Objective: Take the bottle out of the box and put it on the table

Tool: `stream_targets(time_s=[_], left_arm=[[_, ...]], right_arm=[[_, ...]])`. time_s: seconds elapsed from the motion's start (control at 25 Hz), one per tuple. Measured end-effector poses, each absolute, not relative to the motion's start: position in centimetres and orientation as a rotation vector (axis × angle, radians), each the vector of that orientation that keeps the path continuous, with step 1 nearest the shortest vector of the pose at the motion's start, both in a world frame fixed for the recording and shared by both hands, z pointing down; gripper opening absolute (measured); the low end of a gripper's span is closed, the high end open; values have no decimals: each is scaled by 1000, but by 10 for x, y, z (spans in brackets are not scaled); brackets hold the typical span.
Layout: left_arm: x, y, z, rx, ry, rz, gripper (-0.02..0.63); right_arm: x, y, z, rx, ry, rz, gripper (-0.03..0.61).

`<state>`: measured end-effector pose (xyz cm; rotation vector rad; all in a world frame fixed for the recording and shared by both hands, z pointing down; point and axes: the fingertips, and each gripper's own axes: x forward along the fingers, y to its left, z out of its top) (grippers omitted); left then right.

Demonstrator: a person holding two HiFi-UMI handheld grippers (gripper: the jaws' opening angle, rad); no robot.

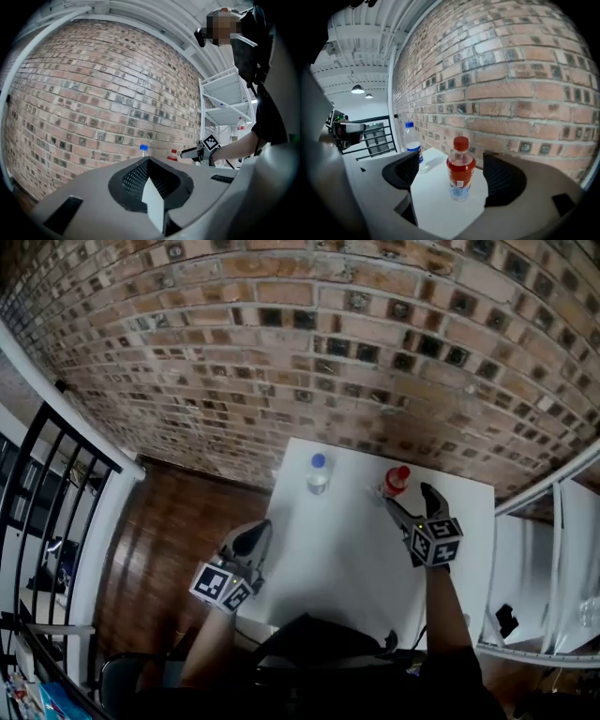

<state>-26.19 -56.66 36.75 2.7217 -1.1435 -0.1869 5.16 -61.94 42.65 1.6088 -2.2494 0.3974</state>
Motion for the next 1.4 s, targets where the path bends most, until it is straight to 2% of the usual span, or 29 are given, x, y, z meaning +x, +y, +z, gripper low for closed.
stream_targets(time_s=[0.16,0.24,0.36,0.4,0.6,0.84,1.4], left_arm=[[-269,-550,350,2763,-1113,-242,-3],[-272,-542,341,2784,-1093,-267,-3],[-275,-530,328,2804,-1063,-325,-3],[-276,-525,325,2813,-1048,-337,-3],[-270,-498,308,2875,-956,-354,-3],[-254,-461,300,2918,-801,-379,-3],[-228,-409,287,2953,-707,-361,-3]], right_arm=[[49,-588,385,1706,-2280,303,431],[51,-568,366,1787,-2270,242,349],[57,-539,339,1919,-2250,163,274],[58,-528,333,1958,-2239,148,272],[52,-467,309,2079,-2169,28,132],[43,-402,293,2165,-2101,-42,12],[37,-314,273,2276,-2245,17,0]])
